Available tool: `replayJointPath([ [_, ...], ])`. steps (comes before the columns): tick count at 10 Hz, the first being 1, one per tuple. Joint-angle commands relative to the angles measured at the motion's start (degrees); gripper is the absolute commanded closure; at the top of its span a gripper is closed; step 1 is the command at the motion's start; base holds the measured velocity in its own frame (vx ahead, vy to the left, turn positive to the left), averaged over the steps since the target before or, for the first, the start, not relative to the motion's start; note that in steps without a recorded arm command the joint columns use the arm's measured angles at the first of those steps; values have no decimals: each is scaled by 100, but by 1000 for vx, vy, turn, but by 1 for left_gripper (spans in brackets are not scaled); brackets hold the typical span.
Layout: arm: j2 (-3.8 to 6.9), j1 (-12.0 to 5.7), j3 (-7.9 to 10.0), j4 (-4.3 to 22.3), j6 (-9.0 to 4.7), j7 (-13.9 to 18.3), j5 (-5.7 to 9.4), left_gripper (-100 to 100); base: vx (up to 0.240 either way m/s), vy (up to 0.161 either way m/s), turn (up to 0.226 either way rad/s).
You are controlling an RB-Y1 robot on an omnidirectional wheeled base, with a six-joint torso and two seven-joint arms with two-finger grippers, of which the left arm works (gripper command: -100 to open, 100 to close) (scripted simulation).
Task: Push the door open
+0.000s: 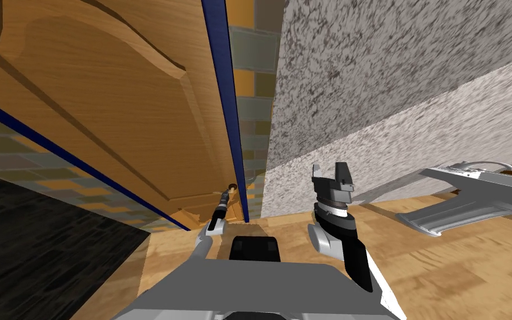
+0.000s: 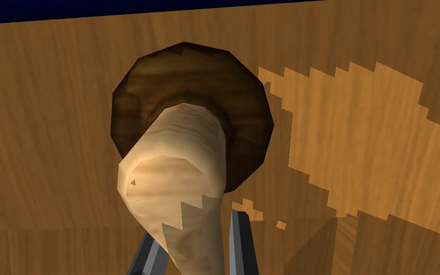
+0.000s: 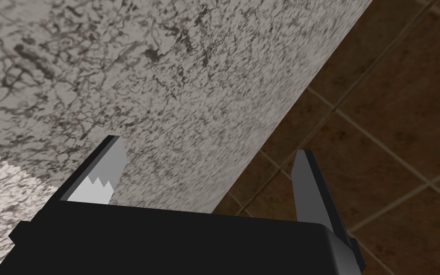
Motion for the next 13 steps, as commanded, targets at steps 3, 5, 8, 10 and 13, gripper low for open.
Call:
replayJointPath([
  [3, 78, -223, 387, 192, -266, -248, 174, 100, 12, 41, -114],
  [5, 80, -273, 490, 247, -323, -327, 226, 100, 10, 53, -89],
  [8, 81, -326, 599, 306, -383, -411, 281, 100, 9, 38, -37],
  [10, 80, -383, 719, 371, -449, -502, 342, 100, -1, 8, -47],
  [13, 79, -499, 958, 500, -581, -686, 463, 100, 8, 57, -110],
])
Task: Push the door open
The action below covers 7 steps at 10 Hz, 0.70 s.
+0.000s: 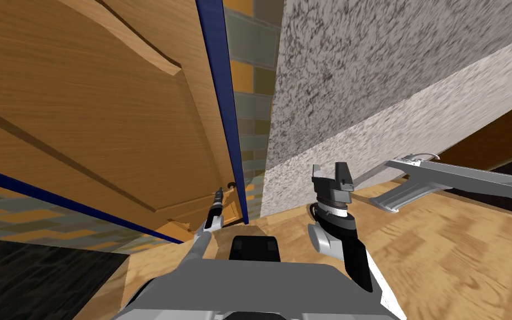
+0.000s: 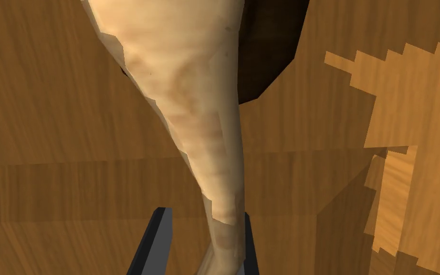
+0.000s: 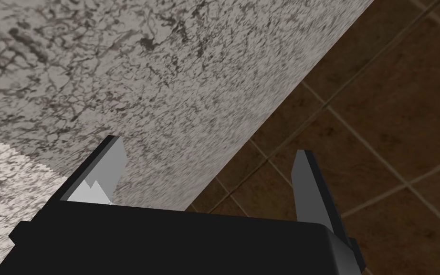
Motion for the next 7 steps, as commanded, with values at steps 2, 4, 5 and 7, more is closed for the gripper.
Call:
replayJointPath([
  [2, 28, -178, 390, 47, -216, -285, 181, 100, 10, 79, -171],
  [4, 25, -242, 522, 119, -289, -386, 248, 100, 15, 65, -69],
  [5, 20, -307, 657, 191, -364, -490, 317, 100, 13, 65, -189],
  [7, 7, -443, 938, 343, -519, -705, 459, 100, 7, 90, -191],
])
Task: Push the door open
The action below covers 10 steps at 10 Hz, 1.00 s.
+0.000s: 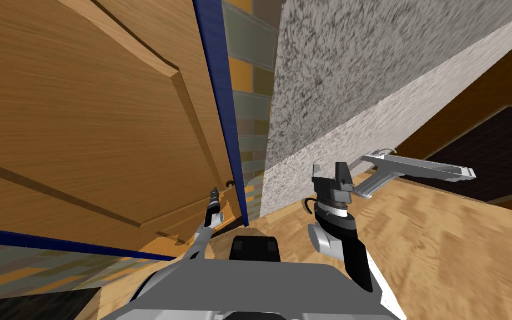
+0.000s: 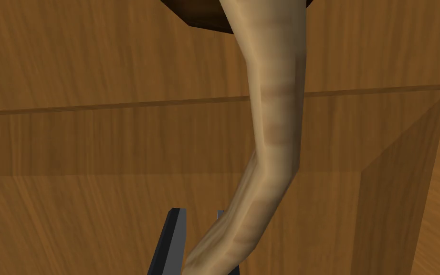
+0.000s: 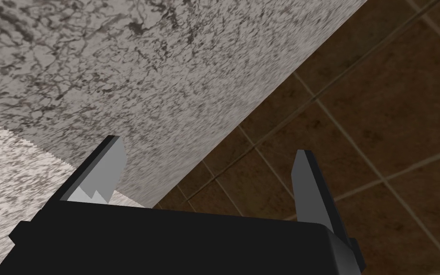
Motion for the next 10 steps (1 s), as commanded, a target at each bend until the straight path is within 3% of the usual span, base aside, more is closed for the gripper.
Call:
replayJointPath([
  [1, 92, -86, 264, -43, -117, -140, 133, 100, 12, 85, -191],
  [3, 92, -86, 264, 99, -117, -140, 133, 100, 21, 38, -38],
  [5, 92, -86, 264, -43, -117, -140, 133, 100, -1, -15, 17],
  [8, 72, -225, 552, 112, -276, -361, 279, 100, 2, 38, -112],
  [10, 72, -225, 552, 112, -276, -361, 279, 100, 5, 35, -44],
])
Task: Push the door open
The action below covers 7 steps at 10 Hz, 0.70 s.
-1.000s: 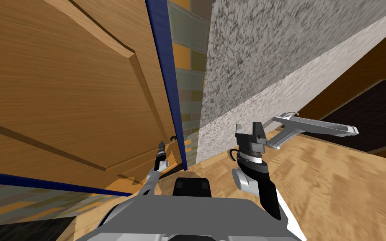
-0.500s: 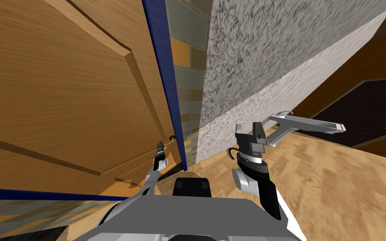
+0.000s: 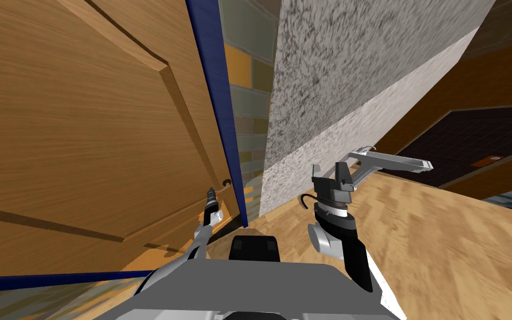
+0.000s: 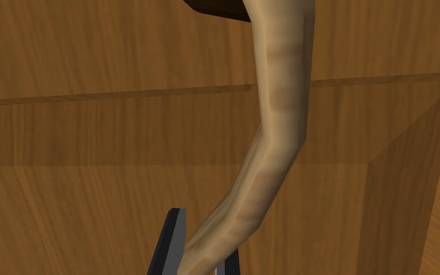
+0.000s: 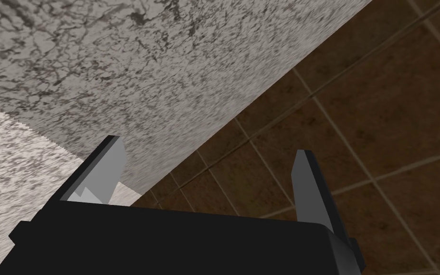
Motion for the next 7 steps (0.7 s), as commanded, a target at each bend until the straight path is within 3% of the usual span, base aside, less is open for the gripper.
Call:
replayJointPath([
  [1, 90, -89, 213, 42, -152, -109, 99, 100, 11, 32, -101],
  [4, 64, -229, 502, 198, -312, -331, 245, 100, 14, 60, -133],
  [5, 64, -229, 502, 148, -302, -331, 245, 100, 5, 49, -57],
  [7, 35, -369, 792, 354, -472, -552, 392, 100, 8, 54, -159],
])
